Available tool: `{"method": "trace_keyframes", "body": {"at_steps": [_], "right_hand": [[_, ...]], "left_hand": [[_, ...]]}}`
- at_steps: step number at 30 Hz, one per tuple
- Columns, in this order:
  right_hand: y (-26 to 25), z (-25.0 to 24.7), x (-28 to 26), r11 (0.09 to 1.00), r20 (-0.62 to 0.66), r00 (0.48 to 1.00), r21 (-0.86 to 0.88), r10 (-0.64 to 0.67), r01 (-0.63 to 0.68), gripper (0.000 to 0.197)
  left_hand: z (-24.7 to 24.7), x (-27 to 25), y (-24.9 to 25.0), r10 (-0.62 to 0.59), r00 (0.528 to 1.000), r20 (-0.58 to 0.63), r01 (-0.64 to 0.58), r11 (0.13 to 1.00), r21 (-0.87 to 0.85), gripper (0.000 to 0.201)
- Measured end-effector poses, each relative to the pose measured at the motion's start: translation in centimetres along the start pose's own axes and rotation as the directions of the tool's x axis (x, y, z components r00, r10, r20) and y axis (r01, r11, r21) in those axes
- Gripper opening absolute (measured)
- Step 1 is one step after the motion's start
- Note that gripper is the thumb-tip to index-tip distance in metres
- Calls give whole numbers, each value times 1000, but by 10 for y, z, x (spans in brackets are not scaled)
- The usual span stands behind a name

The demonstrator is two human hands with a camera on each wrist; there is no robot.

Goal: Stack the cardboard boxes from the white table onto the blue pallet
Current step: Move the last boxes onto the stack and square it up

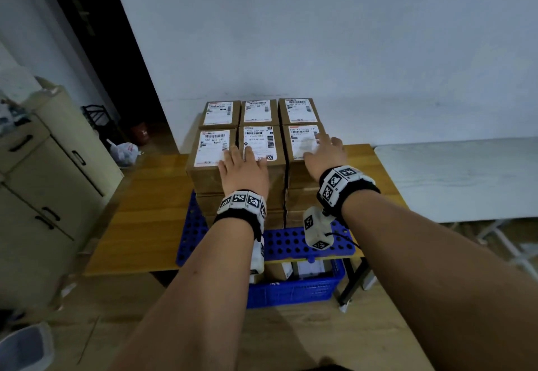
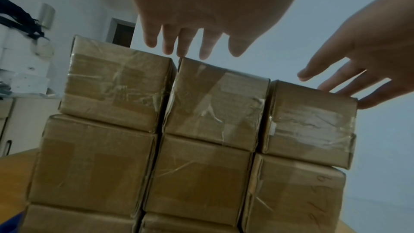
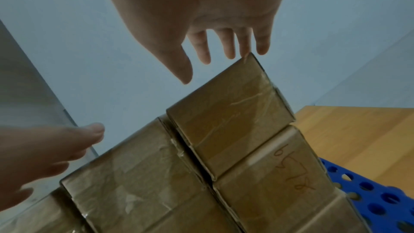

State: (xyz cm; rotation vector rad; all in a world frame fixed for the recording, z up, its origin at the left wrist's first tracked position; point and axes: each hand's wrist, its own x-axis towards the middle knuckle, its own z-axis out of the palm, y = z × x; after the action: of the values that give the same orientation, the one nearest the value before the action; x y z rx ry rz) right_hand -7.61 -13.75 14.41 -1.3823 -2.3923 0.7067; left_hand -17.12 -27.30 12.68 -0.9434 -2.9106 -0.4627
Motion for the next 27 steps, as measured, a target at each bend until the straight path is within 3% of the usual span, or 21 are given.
{"method": "trace_keyframes", "body": {"at_steps": [5, 8, 10, 13, 18, 21, 24, 27], "right_hand": [[11, 0, -23, 972, -55, 985, 182, 164, -152, 62], [20, 4, -39, 942, -30, 962, 217, 270, -258, 67], [30, 13, -51, 930, -14, 954, 225, 301, -290, 68], [45, 28, -65, 910, 10, 938, 240, 346, -338, 62], [63, 60, -71, 877, 141, 905, 227, 400, -423, 61], [66, 80, -69, 847, 209, 876, 236, 435, -477, 63], [74, 98, -64, 819, 245, 846, 230, 474, -526, 62], [84, 112, -53, 801, 284, 827, 234, 485, -550, 63]], "left_hand": [[1, -29, -13, 170, 978, -120, -182, 978, -105, 41], [8, -46, -28, 202, 966, -163, -221, 969, -111, 31], [14, -54, -38, 161, 974, -158, -185, 971, -149, 26], [24, -64, -52, 95, 994, -57, -105, 968, -227, 19], [53, -69, -76, -93, 990, 106, 118, 957, -265, 29], [67, -63, -85, -291, 932, 215, 348, 884, -313, 43], [78, -52, -91, -472, 821, 320, 567, 737, -368, 63], [90, -39, -101, -563, 726, 394, 688, 591, -422, 75]]}}
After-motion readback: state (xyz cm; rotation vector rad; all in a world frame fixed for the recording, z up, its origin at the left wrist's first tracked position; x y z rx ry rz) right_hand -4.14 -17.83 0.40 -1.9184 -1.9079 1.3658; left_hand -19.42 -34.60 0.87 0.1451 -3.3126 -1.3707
